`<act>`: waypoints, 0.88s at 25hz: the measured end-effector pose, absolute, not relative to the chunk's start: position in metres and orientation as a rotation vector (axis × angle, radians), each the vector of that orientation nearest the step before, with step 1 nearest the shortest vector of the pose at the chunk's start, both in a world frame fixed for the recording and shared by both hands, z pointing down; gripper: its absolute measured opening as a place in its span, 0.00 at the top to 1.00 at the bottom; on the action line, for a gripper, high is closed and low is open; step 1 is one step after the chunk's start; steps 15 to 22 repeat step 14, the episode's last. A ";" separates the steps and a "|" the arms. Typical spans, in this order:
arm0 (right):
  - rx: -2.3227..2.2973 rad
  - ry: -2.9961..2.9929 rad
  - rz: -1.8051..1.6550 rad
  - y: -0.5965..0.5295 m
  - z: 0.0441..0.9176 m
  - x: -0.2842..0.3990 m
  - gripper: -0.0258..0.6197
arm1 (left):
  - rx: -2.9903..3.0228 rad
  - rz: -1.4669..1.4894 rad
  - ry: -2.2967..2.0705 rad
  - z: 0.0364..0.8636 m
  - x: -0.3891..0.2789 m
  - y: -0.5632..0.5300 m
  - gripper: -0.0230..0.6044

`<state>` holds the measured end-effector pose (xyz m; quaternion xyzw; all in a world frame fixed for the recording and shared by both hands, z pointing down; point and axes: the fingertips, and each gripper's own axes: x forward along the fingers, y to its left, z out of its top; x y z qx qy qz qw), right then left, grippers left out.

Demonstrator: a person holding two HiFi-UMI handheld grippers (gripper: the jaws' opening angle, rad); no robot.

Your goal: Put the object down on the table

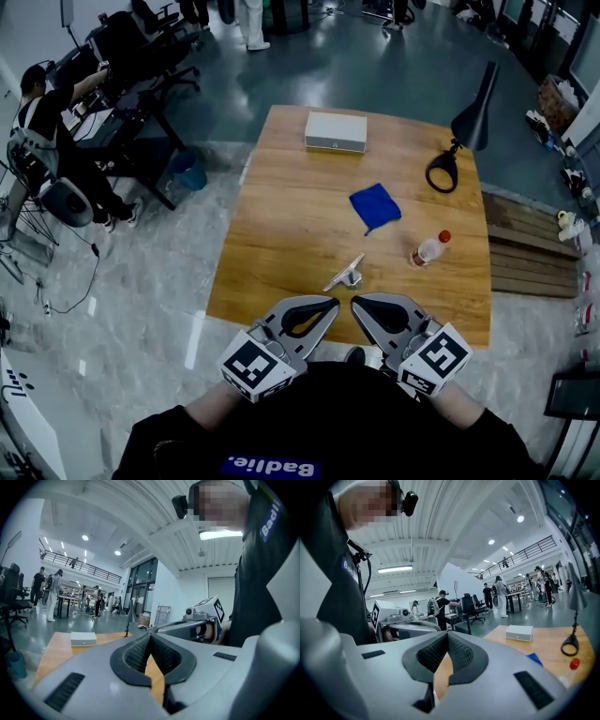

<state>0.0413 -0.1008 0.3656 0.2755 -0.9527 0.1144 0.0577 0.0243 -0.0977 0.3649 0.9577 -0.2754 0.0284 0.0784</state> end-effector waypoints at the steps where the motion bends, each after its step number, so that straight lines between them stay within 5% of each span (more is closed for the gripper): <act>1: 0.836 -2.885 0.349 -0.101 0.366 0.042 0.95 | 2.867 0.087 -0.824 0.365 0.024 -0.097 0.96; 22: 0.818 -2.865 0.360 -0.094 0.364 0.043 0.95 | 2.872 0.094 -0.816 0.363 0.025 -0.088 0.96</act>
